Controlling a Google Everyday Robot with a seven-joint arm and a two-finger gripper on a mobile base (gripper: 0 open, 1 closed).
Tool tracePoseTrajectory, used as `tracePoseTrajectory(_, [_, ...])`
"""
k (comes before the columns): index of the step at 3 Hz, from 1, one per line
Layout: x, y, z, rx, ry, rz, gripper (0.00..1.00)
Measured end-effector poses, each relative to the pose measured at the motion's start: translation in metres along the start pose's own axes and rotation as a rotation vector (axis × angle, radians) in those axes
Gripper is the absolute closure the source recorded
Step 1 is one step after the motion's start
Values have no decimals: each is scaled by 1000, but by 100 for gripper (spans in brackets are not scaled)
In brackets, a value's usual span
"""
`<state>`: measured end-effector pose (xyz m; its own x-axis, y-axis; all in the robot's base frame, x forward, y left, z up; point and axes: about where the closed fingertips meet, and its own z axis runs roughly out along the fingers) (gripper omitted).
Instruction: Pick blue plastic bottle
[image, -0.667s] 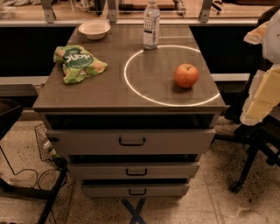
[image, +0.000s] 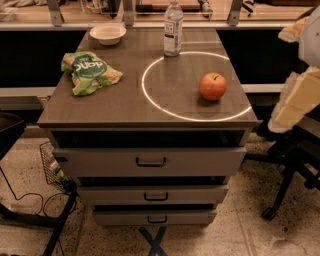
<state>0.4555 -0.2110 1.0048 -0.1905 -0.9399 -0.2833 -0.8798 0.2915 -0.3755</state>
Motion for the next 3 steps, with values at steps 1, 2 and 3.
tracePoseTrajectory(1, [-13, -59, 17, 118, -271, 67, 0])
tracePoseTrajectory(2, [-39, -105, 18, 221, -495, 112, 0])
tracePoseTrajectory(3, [-64, -149, 14, 317, -687, 201, 0])
